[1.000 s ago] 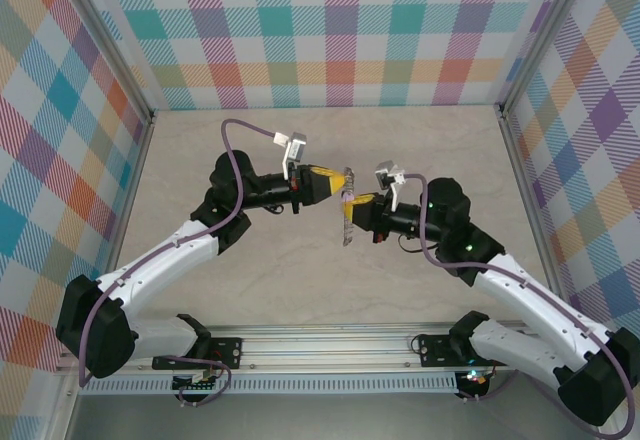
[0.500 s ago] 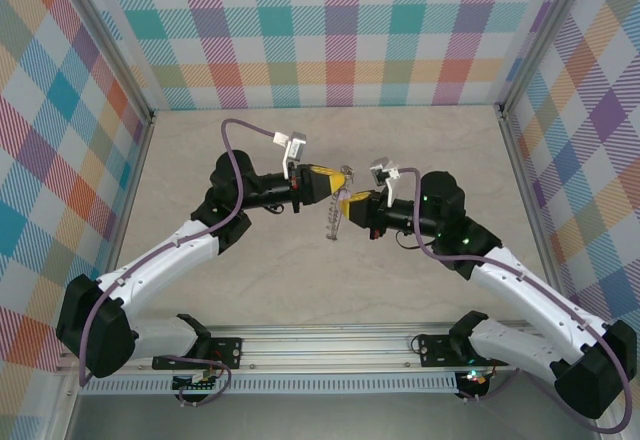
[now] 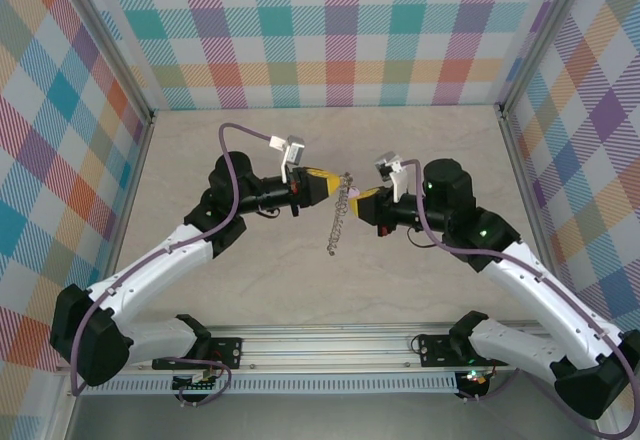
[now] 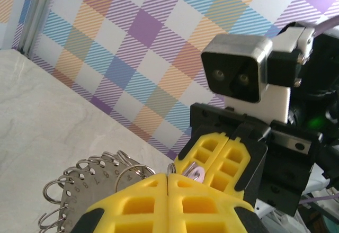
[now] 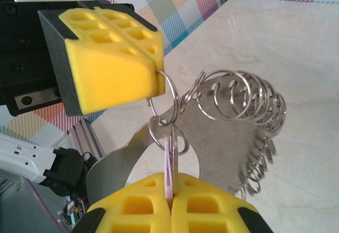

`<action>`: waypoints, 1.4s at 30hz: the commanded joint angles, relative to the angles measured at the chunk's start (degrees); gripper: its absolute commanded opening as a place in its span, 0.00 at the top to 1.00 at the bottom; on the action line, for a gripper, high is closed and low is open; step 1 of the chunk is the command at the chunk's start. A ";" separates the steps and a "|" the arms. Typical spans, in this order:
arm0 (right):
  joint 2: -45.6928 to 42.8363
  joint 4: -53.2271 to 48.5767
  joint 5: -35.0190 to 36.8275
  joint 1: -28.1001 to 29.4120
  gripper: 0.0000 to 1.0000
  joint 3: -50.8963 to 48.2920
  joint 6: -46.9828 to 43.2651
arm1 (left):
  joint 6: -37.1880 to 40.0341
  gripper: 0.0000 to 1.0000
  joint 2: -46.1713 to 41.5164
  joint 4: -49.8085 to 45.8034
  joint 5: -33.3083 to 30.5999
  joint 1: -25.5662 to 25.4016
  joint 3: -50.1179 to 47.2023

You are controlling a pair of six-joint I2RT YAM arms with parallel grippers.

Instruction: Put the keys on the keyring

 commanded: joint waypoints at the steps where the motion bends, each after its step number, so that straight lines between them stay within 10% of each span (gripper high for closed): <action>1: 1.13 -6.79 1.07 0.34 1.00 3.33 -3.48 | 2.27 1.00 -2.08 0.03 -0.92 -0.47 0.39; 42: 13.75 -18.25 -1.19 0.41 1.00 21.75 -10.58 | 3.46 1.00 -2.94 -2.19 0.60 -0.47 0.83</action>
